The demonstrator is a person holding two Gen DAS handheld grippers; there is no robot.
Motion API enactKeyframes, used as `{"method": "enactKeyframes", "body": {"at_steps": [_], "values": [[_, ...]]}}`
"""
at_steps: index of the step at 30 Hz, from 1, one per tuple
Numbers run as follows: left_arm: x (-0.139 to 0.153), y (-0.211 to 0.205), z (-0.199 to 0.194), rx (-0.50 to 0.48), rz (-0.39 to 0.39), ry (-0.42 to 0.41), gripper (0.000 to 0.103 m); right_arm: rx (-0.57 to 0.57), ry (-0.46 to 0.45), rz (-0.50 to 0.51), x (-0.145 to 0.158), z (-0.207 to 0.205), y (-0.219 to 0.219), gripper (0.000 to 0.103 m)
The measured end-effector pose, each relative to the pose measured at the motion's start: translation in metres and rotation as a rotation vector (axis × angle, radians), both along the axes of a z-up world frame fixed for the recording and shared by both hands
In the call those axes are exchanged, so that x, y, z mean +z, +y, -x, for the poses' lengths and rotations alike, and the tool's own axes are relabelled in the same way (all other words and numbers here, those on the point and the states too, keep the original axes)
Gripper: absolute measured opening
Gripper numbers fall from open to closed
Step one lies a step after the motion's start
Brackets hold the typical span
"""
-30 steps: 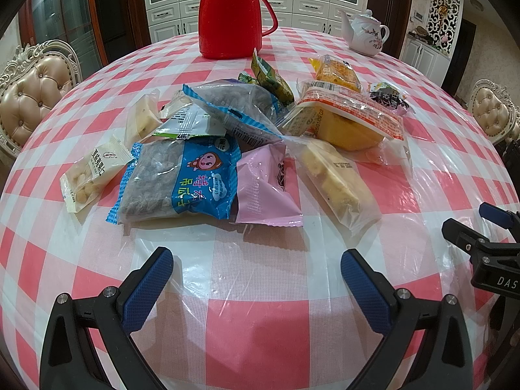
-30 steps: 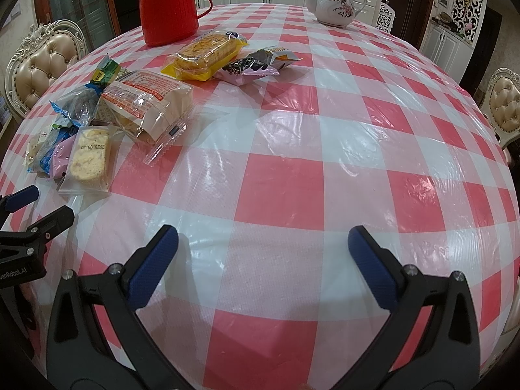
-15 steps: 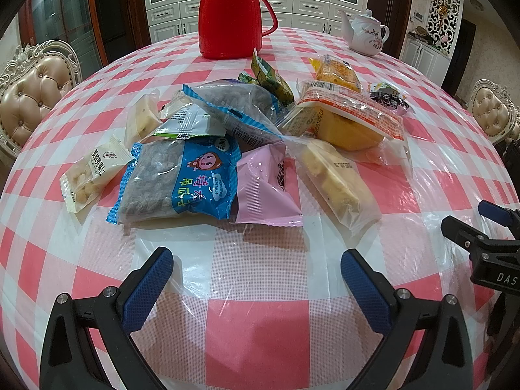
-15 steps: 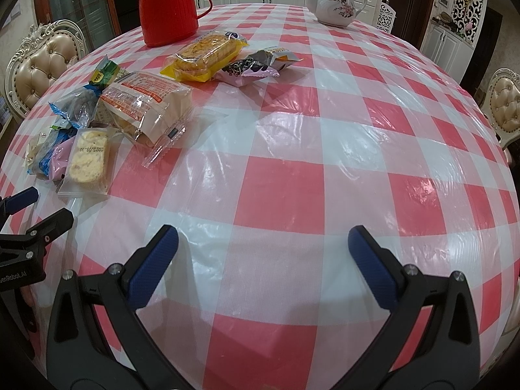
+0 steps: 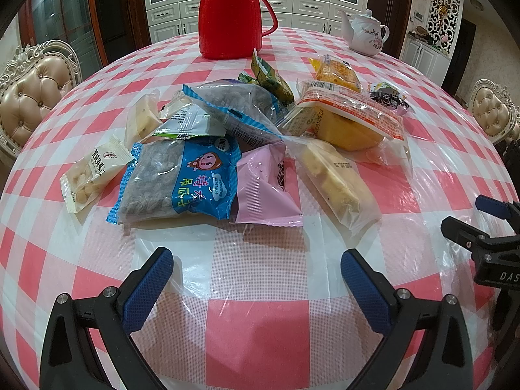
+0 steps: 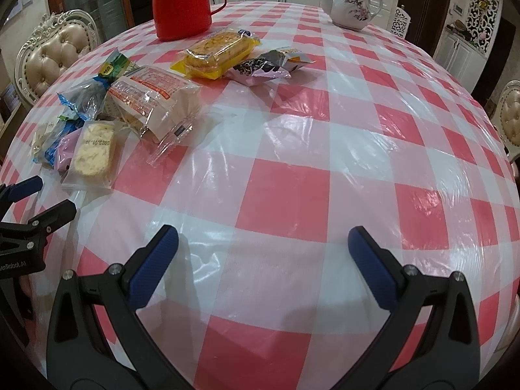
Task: Organize snacks
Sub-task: 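Grasp the white bread bag with the right tool while the left tool grasps a cake pack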
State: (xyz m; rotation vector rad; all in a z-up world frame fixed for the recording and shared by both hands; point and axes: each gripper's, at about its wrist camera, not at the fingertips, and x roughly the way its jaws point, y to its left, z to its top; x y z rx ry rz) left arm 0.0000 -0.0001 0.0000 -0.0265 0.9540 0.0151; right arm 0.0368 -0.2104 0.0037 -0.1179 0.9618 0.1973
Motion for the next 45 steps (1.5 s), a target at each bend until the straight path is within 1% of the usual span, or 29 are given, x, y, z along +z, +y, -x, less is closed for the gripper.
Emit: {"method": "enactKeyframes", "body": {"at_steps": [3, 6, 9, 12, 14, 15, 16, 18, 20, 21, 23, 24, 25, 26, 28, 29, 31, 32, 34, 35, 36, 37, 38, 41, 42, 45], "values": [[0.000, 0.000, 0.000, -0.001, 0.001, 0.000, 0.103, 0.037, 0.007, -0.001, 0.000, -0.005, 0.001, 0.103], [0.000, 0.000, 0.000, -0.001, 0.001, 0.000, 0.103, 0.097, -0.012, -0.032, 0.004, -0.007, 0.004, 0.103], [0.000, 0.000, 0.000, -0.001, 0.001, 0.000, 0.103, 0.181, -0.115, -0.014, 0.020, -0.007, 0.017, 0.103], [0.000, 0.000, 0.000, -0.001, 0.000, 0.000, 0.103, 0.273, -0.173, 0.003, 0.039, -0.019, 0.038, 0.103], [0.000, -0.001, 0.000, -0.001, 0.000, 0.000, 0.103, 0.346, -0.212, 0.042, 0.046, -0.034, 0.054, 0.103], [0.000, -0.001, 0.000, -0.001, 0.000, 0.000, 0.103, 0.389, -0.212, 0.070, 0.045, -0.042, 0.063, 0.103], [0.000, -0.001, 0.000, -0.001, 0.000, 0.000, 0.103, 0.429, -0.186, 0.101, 0.040, -0.056, 0.073, 0.103], [0.000, -0.001, 0.000, -0.001, 0.000, 0.000, 0.103, 0.470, -0.143, 0.117, 0.029, -0.073, 0.084, 0.103], [0.000, -0.001, 0.000, -0.001, 0.000, 0.000, 0.103, 0.487, -0.102, 0.057, 0.023, -0.085, 0.089, 0.102], [0.000, -0.001, 0.000, -0.001, 0.000, 0.000, 0.103, 0.497, -0.080, 0.033, 0.019, -0.089, 0.092, 0.100], [0.000, -0.001, 0.000, 0.000, 0.000, 0.000, 0.103, 0.504, -0.062, 0.048, 0.012, -0.092, 0.100, 0.095], [0.000, -0.001, 0.000, 0.000, 0.000, 0.000, 0.103, 0.511, -0.058, 0.058, 0.007, -0.093, 0.104, 0.081], [0.000, -0.001, 0.001, 0.000, 0.000, 0.000, 0.103, 0.524, -0.057, 0.052, 0.003, -0.094, 0.106, 0.076], [0.000, -0.001, 0.002, -0.001, 0.000, 0.001, 0.103, 0.517, -0.079, 0.043, 0.003, -0.090, 0.104, 0.074], [0.000, 0.000, 0.005, 0.000, 0.002, 0.002, 0.103, 0.495, -0.090, 0.017, 0.006, -0.082, 0.097, 0.061], [0.001, 0.000, 0.007, 0.000, 0.003, 0.005, 0.103, 0.476, -0.102, 0.009, 0.008, -0.076, 0.091, 0.061], [0.001, -0.001, 0.014, -0.005, 0.013, 0.010, 0.103, 0.383, -0.118, 0.041, 0.011, -0.060, 0.073, 0.060], [0.003, -0.003, 0.020, -0.019, 0.040, 0.004, 0.103, 0.337, -0.119, 0.052, 0.011, -0.055, 0.064, 0.059], [0.007, -0.008, 0.028, -0.057, 0.123, -0.012, 0.103, 0.251, -0.122, 0.055, 0.012, -0.042, 0.041, 0.059], [0.008, -0.013, 0.029, -0.068, 0.148, -0.013, 0.103, 0.213, -0.122, 0.032, 0.012, -0.034, 0.026, 0.059], [0.008, -0.019, 0.027, -0.070, 0.150, -0.010, 0.102, 0.178, -0.116, 0.002, 0.010, -0.026, 0.012, 0.059], [0.008, -0.029, 0.022, -0.073, 0.131, -0.006, 0.101, 0.154, -0.113, -0.022, 0.010, -0.021, 0.001, 0.059], [0.007, -0.039, 0.014, -0.072, 0.095, -0.003, 0.096, 0.131, -0.114, -0.041, 0.010, -0.015, -0.008, 0.059], [0.005, -0.062, -0.012, -0.059, 0.000, -0.004, 0.084, 0.074, -0.114, -0.038, 0.012, -0.001, -0.027, 0.059], [0.005, -0.065, -0.022, -0.054, -0.010, -0.014, 0.077, 0.058, -0.114, -0.045, 0.011, 0.002, -0.033, 0.059], [0.006, -0.063, -0.050, -0.013, -0.003, -0.020, 0.067, 0.033, -0.110, -0.068, 0.012, 0.010, -0.047, 0.059]]}}
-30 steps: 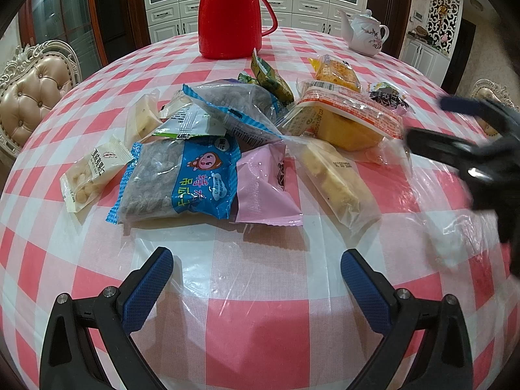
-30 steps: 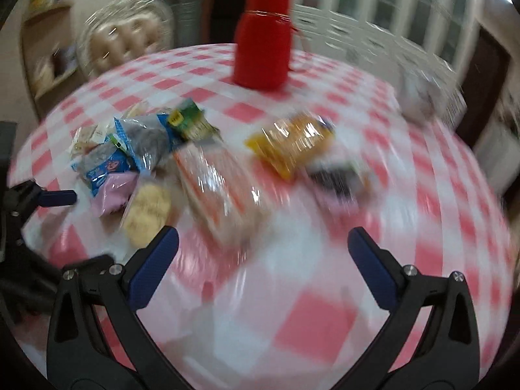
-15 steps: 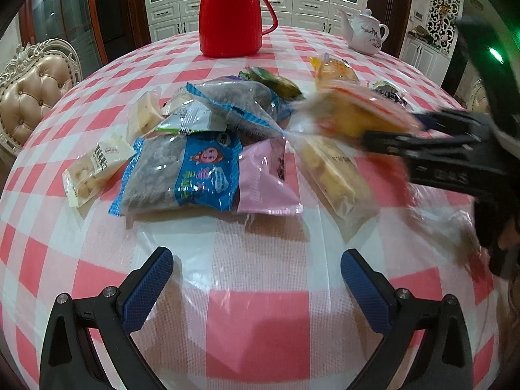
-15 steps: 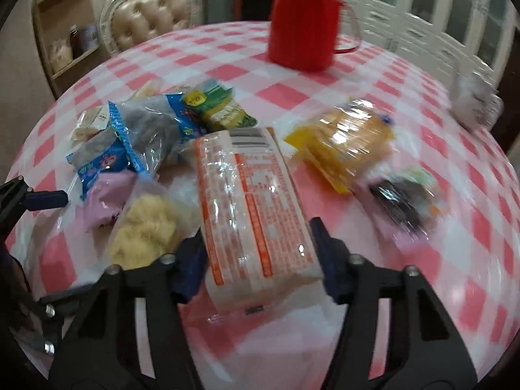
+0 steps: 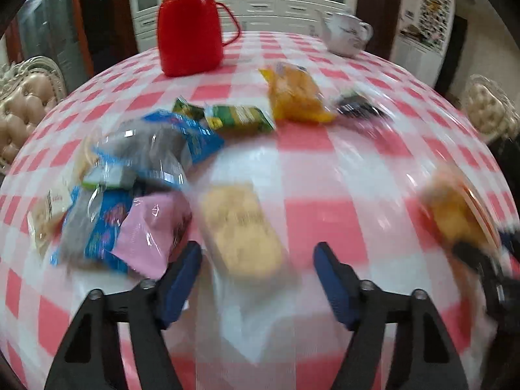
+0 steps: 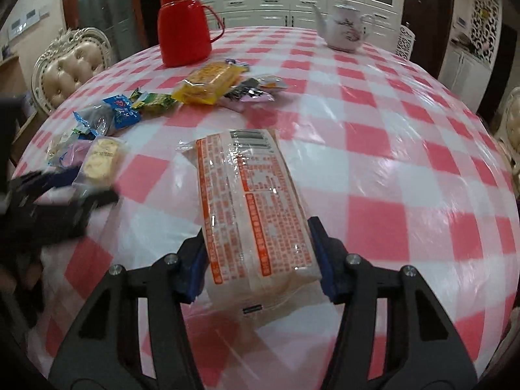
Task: Organize snacks
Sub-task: 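Grasp the white bread bag with the right tool while the left tool grasps a cake pack, then carry both held snacks over the purple-rimmed box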
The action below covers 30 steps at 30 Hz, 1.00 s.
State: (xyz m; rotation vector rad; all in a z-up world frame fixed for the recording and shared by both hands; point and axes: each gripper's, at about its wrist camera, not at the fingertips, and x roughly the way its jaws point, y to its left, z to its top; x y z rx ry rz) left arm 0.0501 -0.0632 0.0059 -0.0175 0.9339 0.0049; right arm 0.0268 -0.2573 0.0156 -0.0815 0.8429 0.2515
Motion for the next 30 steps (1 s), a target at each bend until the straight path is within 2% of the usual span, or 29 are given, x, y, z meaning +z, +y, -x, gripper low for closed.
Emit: {"method": "enactKeyframes", "body": {"at_steps": [1, 2, 3, 5, 9, 10, 13, 19, 23, 27, 30], "values": [[-0.001, 0.000, -0.006, 0.005, -0.005, -0.008, 0.066, -0.001, 0.003, -0.009, 0.000, 0.002, -0.004, 0.060], [-0.001, 0.001, -0.007, 0.006, -0.002, -0.017, 0.056, -0.001, 0.005, -0.014, 0.001, 0.004, -0.005, 0.060], [0.000, 0.002, -0.006, 0.010, 0.001, -0.034, 0.036, -0.001, 0.008, -0.014, 0.001, 0.003, -0.005, 0.060], [-0.001, 0.005, 0.001, 0.006, 0.020, -0.042, 0.036, 0.000, 0.010, 0.002, -0.001, 0.004, -0.003, 0.060], [0.001, 0.021, 0.022, 0.000, 0.152, -0.068, 0.034, 0.004, 0.019, -0.016, -0.002, 0.004, -0.006, 0.061], [0.002, 0.023, 0.025, -0.002, 0.164, -0.071, 0.034, 0.005, 0.024, -0.031, -0.002, 0.003, -0.008, 0.061], [0.004, 0.024, 0.032, -0.003, 0.175, -0.081, 0.034, 0.004, 0.029, -0.049, -0.002, 0.003, -0.011, 0.060], [0.015, 0.012, 0.048, -0.023, 0.132, -0.134, 0.035, -0.002, 0.026, -0.039, 0.000, 0.004, -0.009, 0.059], [0.020, 0.008, 0.065, -0.027, 0.176, -0.150, 0.035, -0.019, 0.008, -0.030, 0.002, 0.007, -0.010, 0.058], [0.025, -0.001, 0.091, -0.029, 0.199, -0.178, 0.035, -0.029, -0.030, -0.089, 0.009, 0.035, -0.016, 0.057], [0.026, -0.010, 0.106, -0.043, 0.215, -0.178, 0.035, -0.026, -0.053, -0.095, 0.013, 0.061, -0.021, 0.057]]}}
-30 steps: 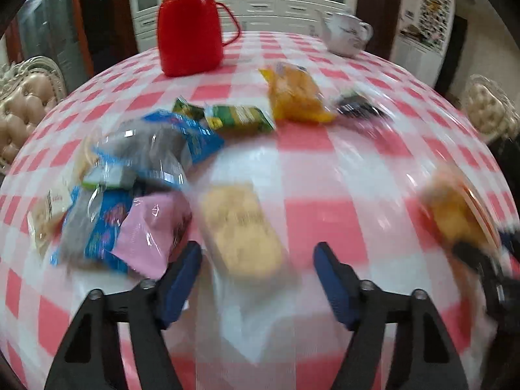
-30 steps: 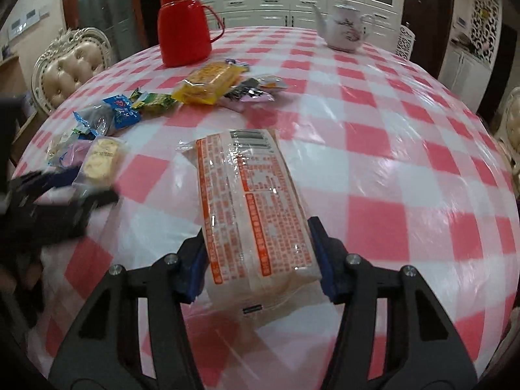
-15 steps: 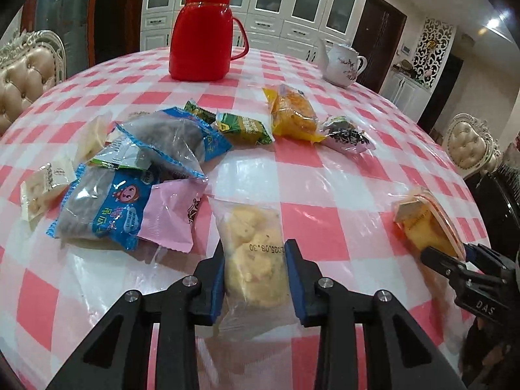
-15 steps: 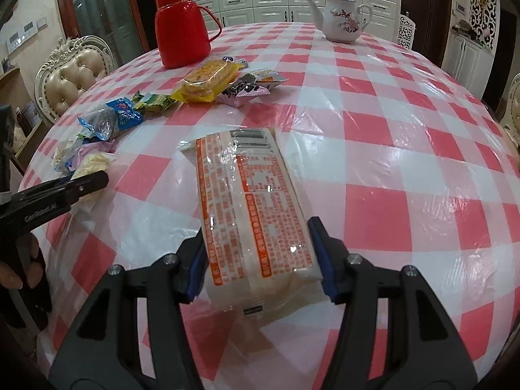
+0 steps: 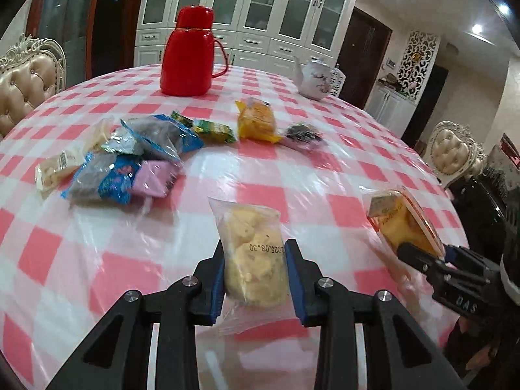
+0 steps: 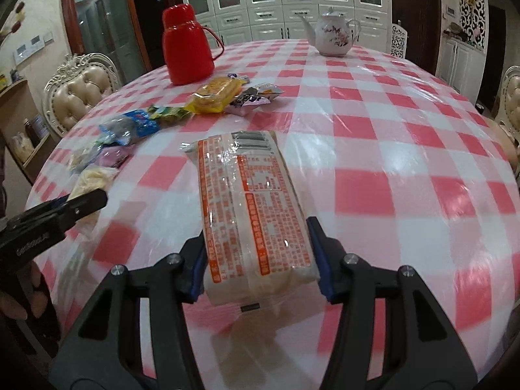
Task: Organize snacks
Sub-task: 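Carry both held snacks over the purple-rimmed box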
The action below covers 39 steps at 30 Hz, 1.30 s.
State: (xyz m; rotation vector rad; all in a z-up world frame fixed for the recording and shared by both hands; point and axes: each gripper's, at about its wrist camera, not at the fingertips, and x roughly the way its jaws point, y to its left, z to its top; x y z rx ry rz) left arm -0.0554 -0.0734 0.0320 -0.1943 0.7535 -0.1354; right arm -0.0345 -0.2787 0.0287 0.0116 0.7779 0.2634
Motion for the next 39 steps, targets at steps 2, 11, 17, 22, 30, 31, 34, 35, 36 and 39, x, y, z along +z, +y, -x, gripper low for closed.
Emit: {"method": "enactKeyframes", "body": {"at_steps": [2, 11, 17, 22, 30, 31, 34, 35, 36, 39], "values": [[0.002, -0.011, 0.008, -0.022, 0.008, -0.005, 0.035, -0.016, -0.008, -0.006, 0.001, 0.018, -0.009, 0.057], [0.007, -0.081, 0.048, -0.195, -0.049, -0.026, 0.035, -0.092, -0.037, 0.029, 0.009, 0.084, -0.060, 0.057], [0.002, -0.113, 0.062, -0.275, -0.078, -0.015, 0.035, -0.127, -0.023, 0.058, 0.005, 0.123, -0.096, 0.057], [0.006, -0.145, 0.077, -0.352, -0.119, -0.028, 0.035, -0.185, -0.048, 0.094, 0.015, 0.138, -0.122, 0.057], [0.017, -0.207, 0.090, -0.517, -0.139, -0.049, 0.035, -0.265, -0.053, 0.242, 0.031, 0.143, -0.162, 0.057], [0.016, -0.219, 0.094, -0.553, -0.146, -0.046, 0.035, -0.261, -0.053, 0.278, 0.031, 0.144, -0.167, 0.057], [0.011, -0.249, 0.101, -0.637, -0.164, -0.035, 0.035, -0.277, -0.053, 0.357, 0.034, 0.154, -0.193, 0.057], [0.010, -0.257, 0.104, -0.660, -0.168, -0.032, 0.035, -0.288, -0.042, 0.373, 0.035, 0.158, -0.205, 0.057], [0.008, -0.269, 0.107, -0.700, -0.170, -0.026, 0.035, -0.301, -0.026, 0.395, 0.034, 0.161, -0.217, 0.057], [0.002, -0.298, 0.118, -0.795, -0.180, -0.011, 0.035, -0.344, 0.062, 0.511, 0.020, 0.170, -0.250, 0.057]]}}
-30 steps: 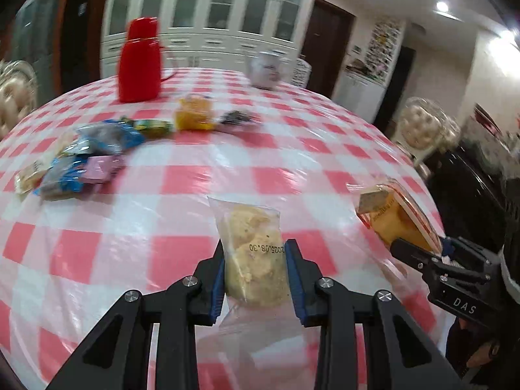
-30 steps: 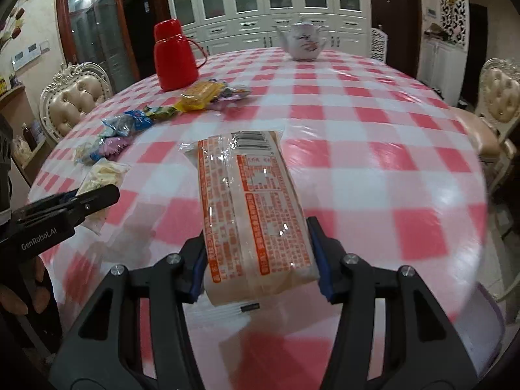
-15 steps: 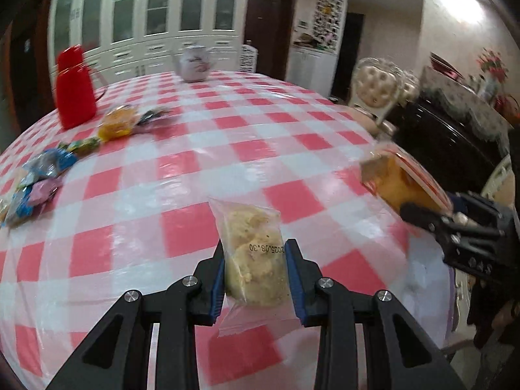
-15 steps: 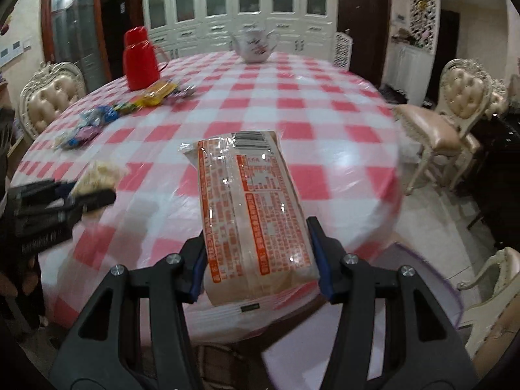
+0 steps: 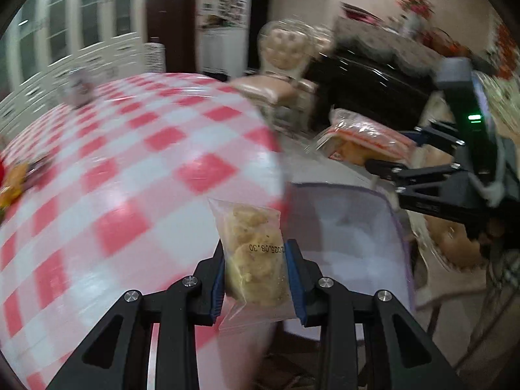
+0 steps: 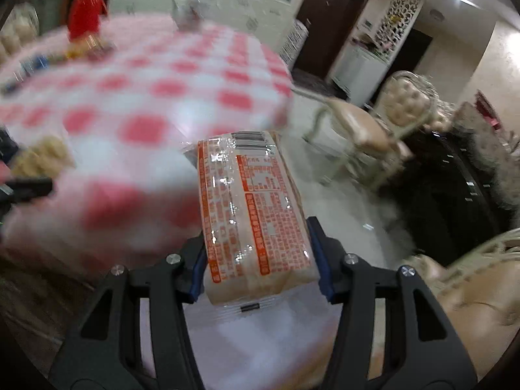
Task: Organize snacks
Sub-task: 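Carry both held snacks over the purple-rimmed box, then open both tools to drop the snacks into the box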
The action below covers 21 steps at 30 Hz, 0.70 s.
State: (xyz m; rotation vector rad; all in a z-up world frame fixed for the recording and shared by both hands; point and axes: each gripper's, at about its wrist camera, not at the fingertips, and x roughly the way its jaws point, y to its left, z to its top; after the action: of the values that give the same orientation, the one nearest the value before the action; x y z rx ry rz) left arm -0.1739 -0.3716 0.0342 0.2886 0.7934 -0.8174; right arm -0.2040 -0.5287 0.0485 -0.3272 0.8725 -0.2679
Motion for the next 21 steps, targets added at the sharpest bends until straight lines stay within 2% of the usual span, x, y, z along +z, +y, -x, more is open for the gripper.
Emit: {"method": "enactKeyframes", "body": {"at_steps": [3, 6, 14, 16, 18, 21], "values": [[-0.009, -0.031, 0.014, -0.094, -0.029, 0.015, 0.035, -0.050, 0.089, 0.052, -0.018, 0.005, -0.026, 0.057], [-0.020, -0.056, 0.025, -0.166, -0.059, 0.033, 0.035, -0.096, 0.133, 0.032, -0.031, 0.009, -0.048, 0.057], [-0.048, -0.092, 0.043, -0.276, -0.103, 0.127, 0.036, -0.057, 0.283, 0.009, -0.058, 0.021, -0.064, 0.058], [-0.053, -0.096, 0.043, -0.274, -0.117, 0.116, 0.045, -0.066, 0.321, -0.008, -0.063, 0.022, -0.070, 0.061], [-0.053, -0.096, 0.043, -0.266, -0.120, 0.094, 0.070, -0.097, 0.318, 0.000, -0.061, 0.024, -0.076, 0.062], [-0.051, -0.093, 0.039, -0.242, -0.112, 0.057, 0.073, -0.121, 0.297, -0.003, -0.056, 0.023, -0.080, 0.063]]}}
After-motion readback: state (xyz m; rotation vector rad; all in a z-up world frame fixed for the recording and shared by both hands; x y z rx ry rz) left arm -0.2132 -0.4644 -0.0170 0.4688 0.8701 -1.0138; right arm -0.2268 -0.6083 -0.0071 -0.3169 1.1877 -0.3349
